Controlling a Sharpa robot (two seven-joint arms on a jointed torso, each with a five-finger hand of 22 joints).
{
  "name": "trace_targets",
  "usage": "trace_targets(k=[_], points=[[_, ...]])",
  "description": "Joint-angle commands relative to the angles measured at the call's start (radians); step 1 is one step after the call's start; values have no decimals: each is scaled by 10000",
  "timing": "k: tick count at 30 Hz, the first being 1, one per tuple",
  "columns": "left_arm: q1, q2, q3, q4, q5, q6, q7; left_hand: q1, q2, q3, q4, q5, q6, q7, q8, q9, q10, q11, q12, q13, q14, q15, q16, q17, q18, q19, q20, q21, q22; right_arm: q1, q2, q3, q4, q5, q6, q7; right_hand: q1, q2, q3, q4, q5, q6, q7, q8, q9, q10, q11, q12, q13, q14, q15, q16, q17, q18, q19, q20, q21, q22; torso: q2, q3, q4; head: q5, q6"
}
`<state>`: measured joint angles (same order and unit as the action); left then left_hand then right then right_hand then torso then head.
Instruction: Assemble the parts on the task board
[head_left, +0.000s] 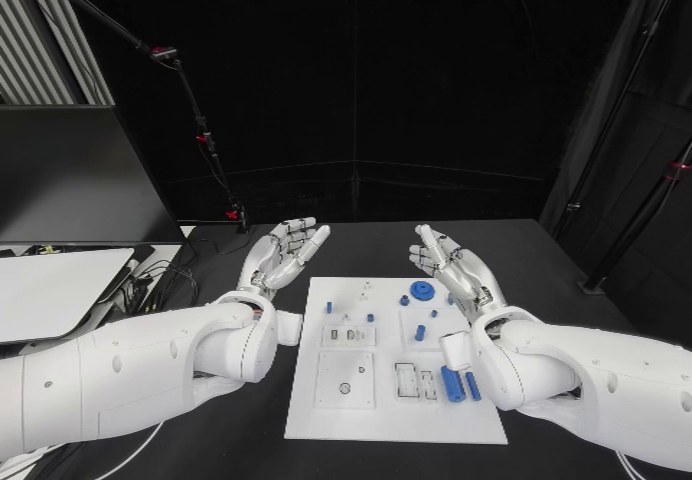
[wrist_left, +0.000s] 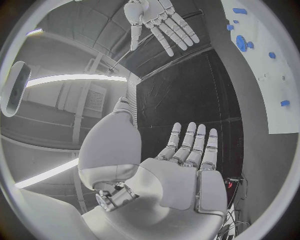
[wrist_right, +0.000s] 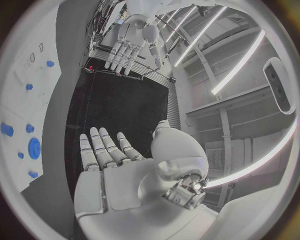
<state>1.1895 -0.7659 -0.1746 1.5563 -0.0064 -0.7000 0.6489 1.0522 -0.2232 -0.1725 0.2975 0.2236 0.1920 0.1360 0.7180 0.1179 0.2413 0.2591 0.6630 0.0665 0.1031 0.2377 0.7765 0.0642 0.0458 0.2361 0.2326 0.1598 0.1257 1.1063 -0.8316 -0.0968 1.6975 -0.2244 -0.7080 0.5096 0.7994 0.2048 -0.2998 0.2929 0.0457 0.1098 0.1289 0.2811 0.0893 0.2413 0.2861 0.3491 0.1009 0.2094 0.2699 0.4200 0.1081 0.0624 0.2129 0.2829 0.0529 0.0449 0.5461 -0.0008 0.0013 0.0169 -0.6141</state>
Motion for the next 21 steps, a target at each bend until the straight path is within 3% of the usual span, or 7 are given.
trace_targets(k=[1,5,9,10,17,21], points=[[208,33,-186,-24,-316,763,3250,116,30,25,56,22,46,1627,108,1,11,76,95,9,15,73,92,12,208,26,73,49,27,73,-47,-58,157,-1347,527,154,85,17,-59,-15,29,44,1748,25,9,-1,52,36,9,-24,73,31,8,173,-2,53,17,8,2,0,0,1,0],[402,54,-415,-41,-370,935,3796,99,69,57,55,0,43,1628,114,-8,13,78,99,9,21,79,88,12,210,45,83,67,39,97,-68,-95,210,-1480,567,159,85,17,-59,-15,29,44,1748,25,9,-1,52,36,9,-24,73,31,8,173,-2,53,17,8,2,0,0,1,0],[499,65,-530,-50,-397,1022,4072,65,237,193,51,-73,43,1629,139,-35,24,82,119,9,43,92,81,13,217,26,98,69,33,97,-68,-95,210,-1480,567,159,110,26,-69,-19,31,43,1747,41,11,-1,56,54,10,-25,76,54,9,172,7,54,22,11,2,0,0,1,0],[502,74,-533,-151,-398,1340,3974,62,276,225,50,-91,45,1628,146,-40,26,82,123,8,49,92,82,14,218,19,98,68,31,96,-79,-94,19,-1440,583,2,122,29,-73,-20,30,42,1746,46,11,1,57,66,11,-25,78,65,9,171,13,54,25,13,16,12,7,191,-411],[504,148,-533,-211,-397,1455,3924,64,377,325,45,-162,93,1628,198,-65,56,85,159,10,91,119,91,16,218,55,131,113,55,100,-201,-90,-20,-1588,696,-230,173,53,-111,-17,27,47,1740,114,22,101,80,225,44,22,96,177,23,163,68,57,52,29,42,18,30,362,-553],[508,158,-533,-251,-397,1556,3839,130,132,135,53,-138,283,1590,297,-91,101,146,184,-1,70,296,40,2,243,155,395,195,90,117,-335,-82,-57,-1748,860,-425,216,87,-247,-11,22,37,1676,280,46,517,127,727,153,397,108,672,108,147,302,49,160,91,128,21,73,376,-591]])
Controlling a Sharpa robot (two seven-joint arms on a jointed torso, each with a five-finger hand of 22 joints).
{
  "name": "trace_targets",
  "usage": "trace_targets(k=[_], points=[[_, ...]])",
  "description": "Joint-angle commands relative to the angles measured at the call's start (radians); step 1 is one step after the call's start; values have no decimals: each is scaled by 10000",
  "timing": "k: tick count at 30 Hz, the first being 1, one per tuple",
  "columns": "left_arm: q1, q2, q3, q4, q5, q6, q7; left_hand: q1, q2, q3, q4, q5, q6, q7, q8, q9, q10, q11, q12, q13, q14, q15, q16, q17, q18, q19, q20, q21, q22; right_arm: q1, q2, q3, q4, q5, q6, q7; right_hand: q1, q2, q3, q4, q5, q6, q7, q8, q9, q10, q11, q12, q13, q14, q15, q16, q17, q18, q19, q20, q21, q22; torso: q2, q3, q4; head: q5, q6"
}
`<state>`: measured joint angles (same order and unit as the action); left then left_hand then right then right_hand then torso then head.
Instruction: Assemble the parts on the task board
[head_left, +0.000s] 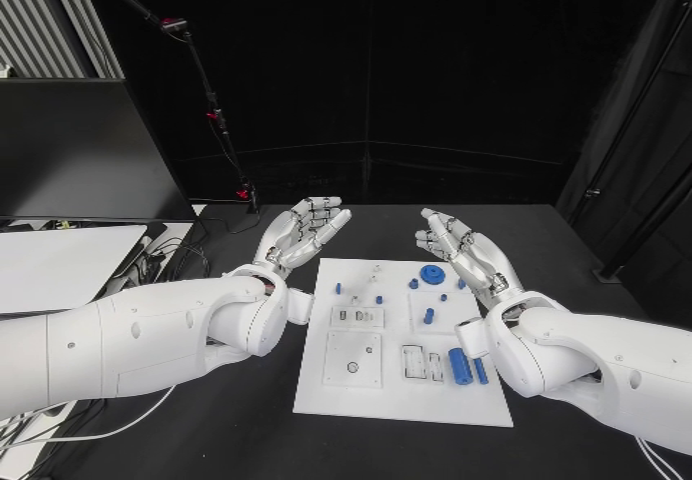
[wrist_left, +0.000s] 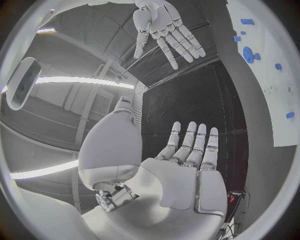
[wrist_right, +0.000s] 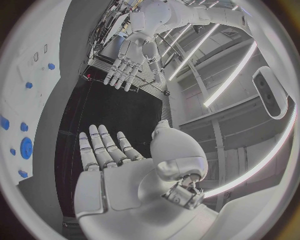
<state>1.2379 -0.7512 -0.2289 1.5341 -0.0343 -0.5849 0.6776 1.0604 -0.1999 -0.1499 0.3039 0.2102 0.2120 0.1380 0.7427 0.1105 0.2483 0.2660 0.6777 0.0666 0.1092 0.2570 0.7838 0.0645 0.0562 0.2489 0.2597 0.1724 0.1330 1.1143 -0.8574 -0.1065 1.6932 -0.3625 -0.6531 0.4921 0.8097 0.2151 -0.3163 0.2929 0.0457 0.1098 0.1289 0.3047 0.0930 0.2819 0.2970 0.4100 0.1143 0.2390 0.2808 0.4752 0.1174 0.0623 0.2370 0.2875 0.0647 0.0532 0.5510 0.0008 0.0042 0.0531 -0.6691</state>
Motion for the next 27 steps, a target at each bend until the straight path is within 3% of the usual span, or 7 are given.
trace_targets(k=[1,8,12,14,19,25,27], points=[[25,13,10,-36,-118,419,3535,53,-156,-138,-11,2,138,1546,73,-22,24,107,30,-6,3,138,-49,-3,141,42,208,80,20,49,-114,17,-19,-383,365,-282,127,-5,-95,-12,26,25,1661,57,9,147,23,167,25,148,0,179,21,144,56,0,44,8,103,8,57,12,-71],[50,-65,12,20,-118,488,3391,107,-43,-46,-15,-24,488,1492,109,-99,32,144,10,-12,-8,200,-125,-1,174,128,301,158,55,320,-421,27,-36,-604,851,-712,334,71,-247,-14,24,-90,1421,246,11,529,17,575,33,707,-67,596,2,191,661,-26,309,159,410,33,136,-49,-119],[70,-116,12,74,-118,478,3313,131,-21,-29,-12,-18,435,1605,30,-161,61,76,12,-12,13,177,-131,2,216,213,290,226,96,487,-625,34,-74,-889,1205,-1071,428,114,-378,-11,17,-145,1298,452,19,663,4,727,-42,1547,-217,876,-49,338,2489,-78,1077,578,593,53,200,-166,-117],[77,-137,12,91,-118,479,3280,127,-10,-23,-13,-18,433,1609,21,-169,67,73,13,-12,16,174,-131,2,221,220,289,233,100,577,-703,36,-124,-1048,1439,-1242,472,160,-460,-13,5,-155,1222,610,29,815,-30,848,-83,2453,-371,1107,-69,451,3900,-138,1684,879,667,52,221,-239,-200],[83,-164,12,111,-118,476,3230,125,121,70,-17,-40,446,1610,-26,-218,97,64,11,-14,37,158,-135,4,248,240,294,256,110,848,-843,39,-304,-1745,1990,-1647,660,260,-594,-26,26,-231,1073,809,21,1095,-230,1016,-170,4421,-731,1441,-107,687,5129,-273,2230,1058,839,70,296,-358,-203],[84,-213,12,156,-119,484,3186,139,344,241,-24,-69,490,1608,-75,-286,125,60,4,-17,63,148,-136,5,273,301,301,318,141,1436,-887,40,-685,-2599,2524,-2179,962,330,-779,-26,8,-95,848,1344,73,1551,-637,1156,-321,6814,-1258,1567,-49,1052,6681,-460,2914,1283,1114,124,393,-513,-166],[84,-202,11,158,-119,503,3173,130,443,313,-26,-94,501,1608,-94,-312,129,60,0,-18,72,146,-134,5,275,315,305,337,149,1586,-891,40,-844,-2771,2616,-2305,1136,343,-788,-58,106,180,869,1712,139,1740,-904,1202,-362,8513,-1570,2434,360,1202,7735,-627,3600,1597,1178,137,442,-623,-77]])
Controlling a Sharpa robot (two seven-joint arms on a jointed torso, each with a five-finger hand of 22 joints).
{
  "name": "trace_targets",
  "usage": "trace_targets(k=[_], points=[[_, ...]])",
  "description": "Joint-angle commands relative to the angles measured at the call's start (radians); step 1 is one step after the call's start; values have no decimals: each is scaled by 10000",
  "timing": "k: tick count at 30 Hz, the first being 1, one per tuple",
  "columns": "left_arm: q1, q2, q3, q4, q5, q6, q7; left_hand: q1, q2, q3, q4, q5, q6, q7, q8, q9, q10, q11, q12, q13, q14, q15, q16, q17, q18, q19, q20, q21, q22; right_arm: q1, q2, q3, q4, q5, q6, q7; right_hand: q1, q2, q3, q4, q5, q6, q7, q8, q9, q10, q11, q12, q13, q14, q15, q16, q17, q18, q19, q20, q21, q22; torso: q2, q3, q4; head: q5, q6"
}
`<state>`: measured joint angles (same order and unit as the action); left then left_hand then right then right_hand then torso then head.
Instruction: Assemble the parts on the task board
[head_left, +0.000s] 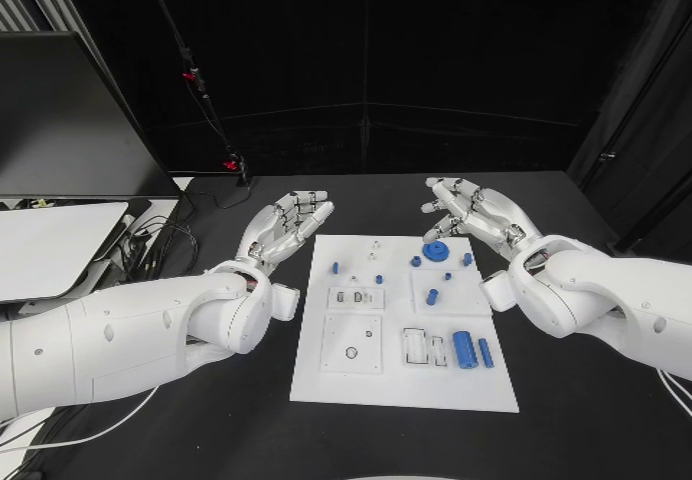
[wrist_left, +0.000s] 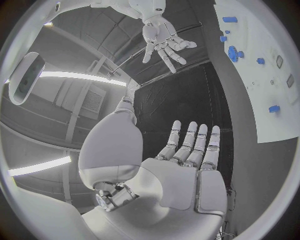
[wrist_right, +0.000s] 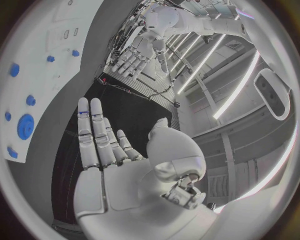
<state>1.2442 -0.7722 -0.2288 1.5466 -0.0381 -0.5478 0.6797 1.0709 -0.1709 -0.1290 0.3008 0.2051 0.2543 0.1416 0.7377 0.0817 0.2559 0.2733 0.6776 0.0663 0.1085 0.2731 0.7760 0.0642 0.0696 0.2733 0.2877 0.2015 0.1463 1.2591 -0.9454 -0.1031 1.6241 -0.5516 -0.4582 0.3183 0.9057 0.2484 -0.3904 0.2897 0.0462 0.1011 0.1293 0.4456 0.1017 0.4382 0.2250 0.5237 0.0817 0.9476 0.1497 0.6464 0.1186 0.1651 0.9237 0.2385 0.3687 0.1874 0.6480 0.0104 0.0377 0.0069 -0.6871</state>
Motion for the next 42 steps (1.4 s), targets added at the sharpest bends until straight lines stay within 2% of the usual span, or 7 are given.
trace_targets(k=[1,4,6,13,18,27,42], points=[[20,11,10,39,-81,139,3153,17,229,161,3,-65,85,1572,-57,-41,54,-14,-3,-17,84,-16,-55,8,143,79,27,58,21,192,-3,6,-228,-952,696,-603,271,27,-48,-13,54,416,874,462,68,233,-302,64,-70,2216,-427,1318,646,167,1486,-300,1056,504,243,45,132,-213,140],[19,28,10,65,-82,157,3165,12,419,293,-4,-97,107,1572,-81,-77,62,-15,-5,-17,91,-19,-52,7,146,83,26,76,25,320,30,7,-470,-1158,742,-684,404,54,-86,11,80,712,737,705,49,402,-526,86,-132,3365,-622,2783,1525,80,2423,-587,2147,1119,313,54,175,-247,194],[19,49,10,81,-82,171,3168,15,475,335,-7,-97,117,1571,-89,-89,67,-16,-5,-17,94,-19,-49,7,148,90,26,88,31,387,76,7,-678,-1276,722,-692,518,59,-128,4,50,1065,637,907,3,697,-530,164,-150,4325,-797,5171,4758,93,2874,-733,3280,1876,394,61,227,-268,236],[19,54,12,177,-82,196,3161,9,760,512,-17,-115,149,1571,-125,-132,93,-19,4,-16,107,-20,-34,7,139,93,34,120,39,474,317,6,-1299,-1621,453,-532,998,-242,-193,-33,4,2814,696,1635,-55,2523,-907,628,-123,5876,-1050,8647,11942,-863,5024,-899,9384,9352,563,60,304,-336,274],[29,19,14,227,-82,188,3181,3,780,524,-17,-118,150,1570,-129,-135,95,-19,4,-16,106,-21,-33,7,134,56,38,95,21,485,563,0,-1667,-2522,141,-580,2467,-556,269,-412,443,5041,678,1355,-118,3623,-939,431,-181,5901,-1012,8879,12337,-1455,6096,-878,11560,12848,671,54,324,-448,295],[70,-46,19,206,-83,238,3235,-21,898,588,-22,-109,170,1570,-144,-146,107,-19,8,-17,109,-15,-25,7,117,51,36,112,29,474,1112,-11,-2255,-5382,-34,-2015,5197,-922,975,-1483,3,6835,539,230,-382,4195,-1000,-662,-207,5816,-1026,8922,12200,-1533,6210,-851,11817,13318,860,69,378,-673,213],[110,-116,21,165,-83,276,3191,-47,1058,663,-29,-131,188,1570,-162,-154,116,-19,12,-17,120,-13,-6,8,109,31,36,121,30,465,1575,-11,-2729,-7829,779,-4127,6641,-1161,1136,-1767,4,6802,422,-1161,-383,4202,-1079,-1832,-202,5770,-1050,8858,11916,-1510,6123,-854,11794,13241,914,80,401,-741,110]])
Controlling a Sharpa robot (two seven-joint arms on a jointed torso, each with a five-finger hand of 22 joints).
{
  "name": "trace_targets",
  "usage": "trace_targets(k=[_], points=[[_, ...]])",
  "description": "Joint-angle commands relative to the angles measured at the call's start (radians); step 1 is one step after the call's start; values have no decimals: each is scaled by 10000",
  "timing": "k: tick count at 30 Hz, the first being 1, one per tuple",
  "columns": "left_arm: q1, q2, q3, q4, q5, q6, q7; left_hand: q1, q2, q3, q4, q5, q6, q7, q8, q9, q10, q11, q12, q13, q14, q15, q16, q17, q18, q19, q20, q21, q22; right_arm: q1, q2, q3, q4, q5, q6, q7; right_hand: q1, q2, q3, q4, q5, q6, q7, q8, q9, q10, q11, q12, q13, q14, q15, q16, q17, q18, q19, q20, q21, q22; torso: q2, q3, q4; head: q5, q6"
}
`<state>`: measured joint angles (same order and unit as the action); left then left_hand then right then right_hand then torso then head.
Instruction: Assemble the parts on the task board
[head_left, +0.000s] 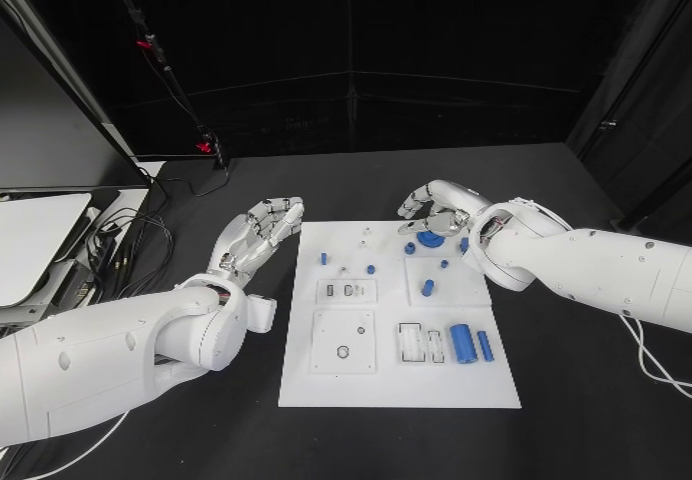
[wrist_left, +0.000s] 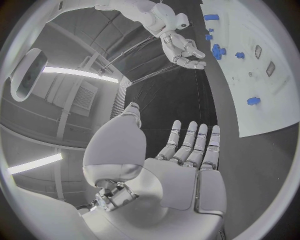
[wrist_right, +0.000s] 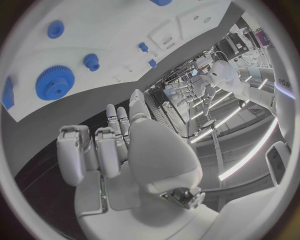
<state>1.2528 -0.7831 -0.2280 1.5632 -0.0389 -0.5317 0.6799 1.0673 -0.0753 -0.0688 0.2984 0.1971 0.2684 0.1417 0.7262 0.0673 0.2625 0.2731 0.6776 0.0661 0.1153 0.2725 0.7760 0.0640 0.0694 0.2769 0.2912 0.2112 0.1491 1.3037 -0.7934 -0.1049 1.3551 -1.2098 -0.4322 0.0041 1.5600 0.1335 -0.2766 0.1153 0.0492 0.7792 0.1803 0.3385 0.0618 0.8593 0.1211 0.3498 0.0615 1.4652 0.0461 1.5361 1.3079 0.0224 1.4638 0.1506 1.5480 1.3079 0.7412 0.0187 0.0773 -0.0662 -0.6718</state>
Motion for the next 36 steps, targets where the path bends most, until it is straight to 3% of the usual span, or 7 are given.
trace_targets(k=[1,8,16,24,36], points=[[24,-10,13,-3,-75,118,3182,-21,135,73,-7,-57,42,1569,-56,-12,45,-16,10,-16,54,-7,-2,11,109,-11,0,25,1,18,78,7,-58,-1339,660,-1058,100,-26,-12,-8,-26,23,-91,-123,15,-5,-43,-118,1,590,-18,-44,1,-81,715,22,-3,2025,-16,-2,4,-9,-51],[29,-35,13,-32,-75,122,3164,-25,169,89,-9,-59,35,1569,-66,-15,36,-16,6,-17,57,-7,3,11,106,-22,1,24,-1,11,209,7,-118,-1855,1748,-1567,-163,-225,-166,319,-26,-1,-94,-453,18,-79,-59,-389,10,527,-49,-130,-373,-24,567,-9,-96,1786,-85,-32,0,3,-186],[35,-33,13,-56,-75,132,3119,-18,252,126,-15,-51,25,1569,-82,-18,23,-15,2,-18,61,-7,14,11,102,-26,3,35,4,4,323,7,-207,-2326,2001,-2207,-95,-157,-99,387,-24,92,-77,-543,32,-38,-52,-458,19,471,-48,-200,-676,27,438,-12,-184,1571,-128,-42,25,20,-274],[49,-41,13,-60,-75,122,3092,-5,324,156,-19,-26,17,1570,-94,-19,18,-15,4,-17,63,-7,21,11,99,-13,5,56,15,-8,439,7,-263,-2767,2290,-2398,121,-117,15,390,-25,297,-148,-647,44,97,-110,-527,28,481,-92,-221,-678,26,444,-44,-187,1577,-172,-58,-3,163,-304],[79,-45,13,-50,-75,116,3066,4,358,171,-23,-2,8,1570,-101,-20,17,-15,5,-16,65,-7,25,11,99,-18,3,56,13,-46,764,7,-524,-3026,2901,-2947,373,-14,159,403,-24,533,-216,-808,42,378,-165,-609,25,506,-140,-225,-646,21,461,-93,-184,1597,-218,-66,-3,151,-418]])
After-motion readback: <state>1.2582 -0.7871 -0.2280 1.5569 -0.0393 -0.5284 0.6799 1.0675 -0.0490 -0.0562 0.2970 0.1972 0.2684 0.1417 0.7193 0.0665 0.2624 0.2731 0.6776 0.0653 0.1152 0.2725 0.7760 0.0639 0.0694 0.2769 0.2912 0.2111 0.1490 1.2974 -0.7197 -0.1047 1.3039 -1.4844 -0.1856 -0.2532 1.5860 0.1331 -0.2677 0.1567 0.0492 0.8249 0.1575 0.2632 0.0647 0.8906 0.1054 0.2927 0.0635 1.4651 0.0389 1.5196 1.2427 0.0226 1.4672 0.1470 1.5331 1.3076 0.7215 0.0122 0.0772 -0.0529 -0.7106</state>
